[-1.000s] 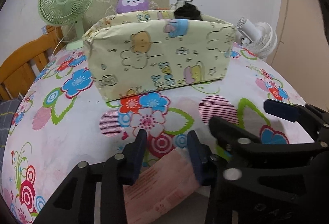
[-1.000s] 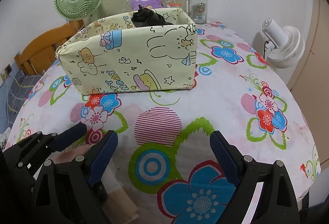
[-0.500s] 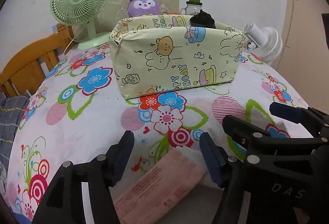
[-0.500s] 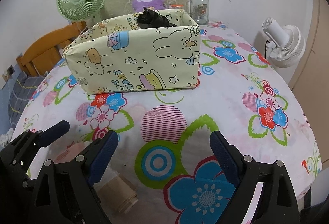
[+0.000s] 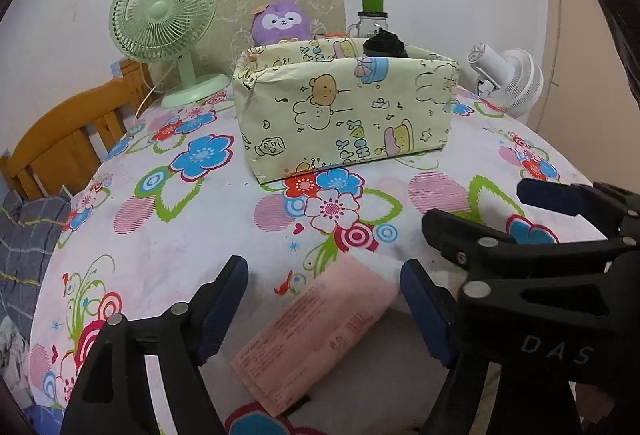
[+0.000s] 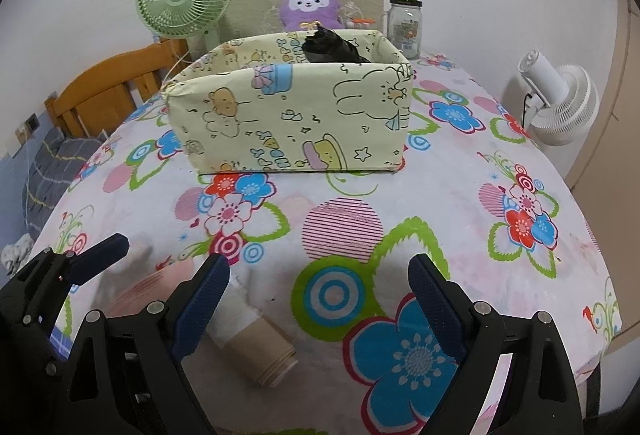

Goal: Organize soft objects
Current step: 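Grasp the pink paper packet with the left tool while the right tool approaches the white roll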

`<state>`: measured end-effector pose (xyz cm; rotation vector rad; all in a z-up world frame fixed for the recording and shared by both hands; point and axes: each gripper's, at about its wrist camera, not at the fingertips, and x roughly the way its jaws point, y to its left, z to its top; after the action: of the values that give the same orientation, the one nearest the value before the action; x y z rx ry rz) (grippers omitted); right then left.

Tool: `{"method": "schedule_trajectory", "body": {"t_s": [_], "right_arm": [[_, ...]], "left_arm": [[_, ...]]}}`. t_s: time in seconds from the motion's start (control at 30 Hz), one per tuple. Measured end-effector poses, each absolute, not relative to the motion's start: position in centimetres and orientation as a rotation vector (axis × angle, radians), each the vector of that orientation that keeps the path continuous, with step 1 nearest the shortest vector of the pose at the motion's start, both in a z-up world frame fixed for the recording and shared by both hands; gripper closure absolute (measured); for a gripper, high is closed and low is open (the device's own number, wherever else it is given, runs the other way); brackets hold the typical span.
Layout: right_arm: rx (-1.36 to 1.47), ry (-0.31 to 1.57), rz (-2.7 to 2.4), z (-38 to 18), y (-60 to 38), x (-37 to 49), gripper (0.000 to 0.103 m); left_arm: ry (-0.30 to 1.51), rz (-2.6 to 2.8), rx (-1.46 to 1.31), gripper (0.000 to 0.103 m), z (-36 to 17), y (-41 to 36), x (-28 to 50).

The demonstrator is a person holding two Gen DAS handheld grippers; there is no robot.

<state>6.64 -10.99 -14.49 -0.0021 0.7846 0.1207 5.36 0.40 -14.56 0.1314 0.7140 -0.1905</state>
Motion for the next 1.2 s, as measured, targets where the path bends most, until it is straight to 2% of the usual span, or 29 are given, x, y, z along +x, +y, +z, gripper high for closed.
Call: {"method": "schedule_trajectory", "body": {"t_s": [0.8, 1.03, 1.1, 1.17, 1.2], "right_arm": [[-0.039, 0.831, 0.165, -15.9, -9.6, 6.5, 0.01], [-0.015, 0.844, 0.17, -16.1, -9.7, 7.4, 0.01], [-0.003, 0.848, 0.169, -16.1, -9.8, 7.8, 0.01], [0.001, 0.845, 0.166, -16.0, -9.9, 8.1, 0.01], [0.002, 0.845, 0.165, -16.0, -9.8, 8.2, 0.01]], "left_arm": [[0.782, -0.137, 0.111, 0.013, -16.4, 1.7, 6.5], [0.788, -0.148, 0.077, 0.031, -16.4, 2.1, 7.3], [0.79, -0.146, 0.069, 0.033, -16.3, 2.1, 7.7], [0.789, -0.157, 0.065, 0.043, -16.3, 2.0, 8.0], [0.789, -0.16, 0.065, 0.045, -16.2, 2.0, 8.1]]}}
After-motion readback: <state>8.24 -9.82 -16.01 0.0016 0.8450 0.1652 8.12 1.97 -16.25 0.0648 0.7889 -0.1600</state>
